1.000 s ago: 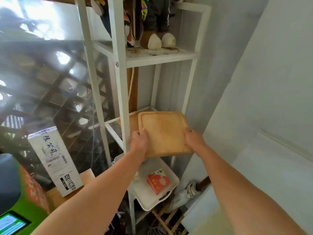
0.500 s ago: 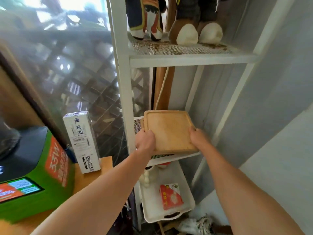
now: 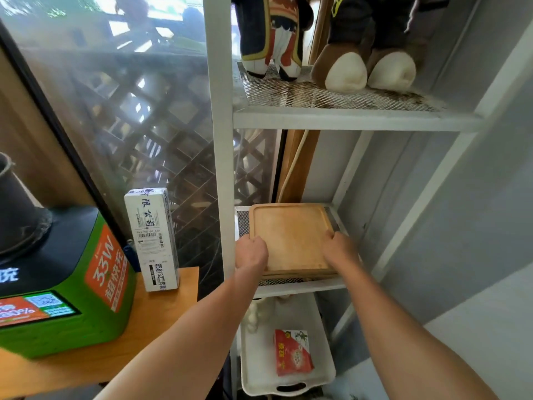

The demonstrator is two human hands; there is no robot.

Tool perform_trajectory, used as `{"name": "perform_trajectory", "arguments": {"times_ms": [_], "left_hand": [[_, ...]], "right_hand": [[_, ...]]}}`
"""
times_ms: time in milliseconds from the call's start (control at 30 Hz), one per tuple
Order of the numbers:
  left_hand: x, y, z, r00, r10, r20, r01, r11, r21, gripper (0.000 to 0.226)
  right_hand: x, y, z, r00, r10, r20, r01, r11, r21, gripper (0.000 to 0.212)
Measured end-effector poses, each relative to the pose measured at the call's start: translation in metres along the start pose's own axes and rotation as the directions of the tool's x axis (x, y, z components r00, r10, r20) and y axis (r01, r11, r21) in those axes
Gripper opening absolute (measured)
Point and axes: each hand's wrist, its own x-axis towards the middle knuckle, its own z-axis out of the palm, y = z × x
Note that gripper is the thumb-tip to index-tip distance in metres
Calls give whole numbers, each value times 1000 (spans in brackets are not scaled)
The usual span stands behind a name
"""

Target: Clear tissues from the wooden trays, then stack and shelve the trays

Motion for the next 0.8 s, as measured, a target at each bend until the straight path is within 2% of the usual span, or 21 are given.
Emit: {"name": "perform_trajectory", "arguments": {"times_ms": [200, 267, 400, 533, 633, 733, 800], "left_hand": [[-10, 3, 5, 999, 13, -45, -7, 991, 134, 35], [-12, 4, 4, 999, 16, -32, -10, 986, 168, 34], [-17, 6, -3, 1000, 11, 29, -16, 980, 198, 34], [-23, 13, -11, 998, 26, 58, -38, 973, 226, 33], [-34, 18, -13, 996, 77, 36, -84, 940, 332, 37], [-45, 21, -9, 977, 202, 62, -206, 837, 506, 42], [-55, 24, -5, 946, 299, 126, -315, 752, 579, 37]], "right_hand": [[-4, 5, -1, 998, 38, -48, -41, 998, -45, 42], [-8, 5, -1, 995, 64, -82, -73, 991, -114, 41], [-15, 5, -2, 997, 70, -45, -74, 994, -85, 38], [-27, 2, -10, 999, -13, -30, 9, 992, -128, 32], [-41, 0, -13, 992, -105, -71, 86, 967, -241, 33], [-60, 0, -20, 963, -229, -138, 155, 899, -411, 37], [-75, -1, -28, 953, -281, -117, 193, 855, -481, 36]]}}
